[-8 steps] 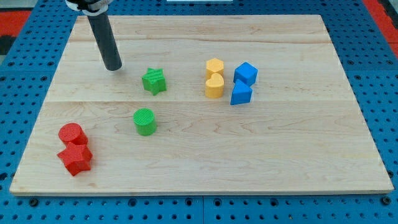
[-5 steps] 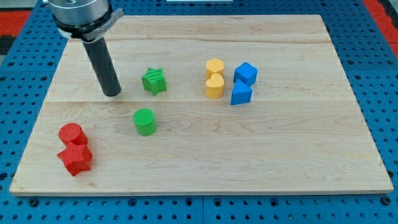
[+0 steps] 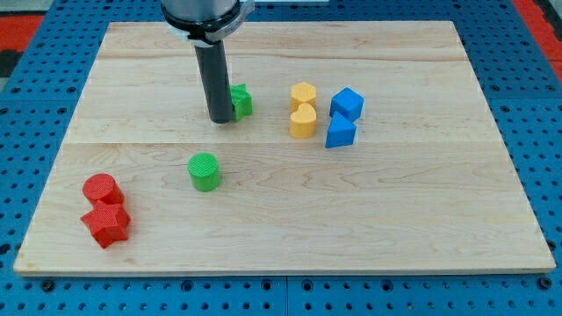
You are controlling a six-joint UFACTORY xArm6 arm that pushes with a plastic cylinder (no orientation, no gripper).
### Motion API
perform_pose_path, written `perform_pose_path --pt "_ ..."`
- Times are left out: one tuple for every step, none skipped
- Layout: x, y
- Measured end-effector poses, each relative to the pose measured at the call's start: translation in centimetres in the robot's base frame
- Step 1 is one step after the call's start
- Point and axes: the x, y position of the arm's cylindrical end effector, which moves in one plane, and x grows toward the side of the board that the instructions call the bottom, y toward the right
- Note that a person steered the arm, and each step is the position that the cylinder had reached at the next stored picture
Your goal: Push the green star to the yellow hexagon
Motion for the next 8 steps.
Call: perform_pose_path --pt "0.0 0.0" --pt "-2.0 -1.5" --pt "-2.1 -1.5" --pt "-3.9 -1.5" --pt "-3.0 2.5" --pt "-1.1 5.7" --pt "-1.9 5.8" --pt "-6.7 1.0"
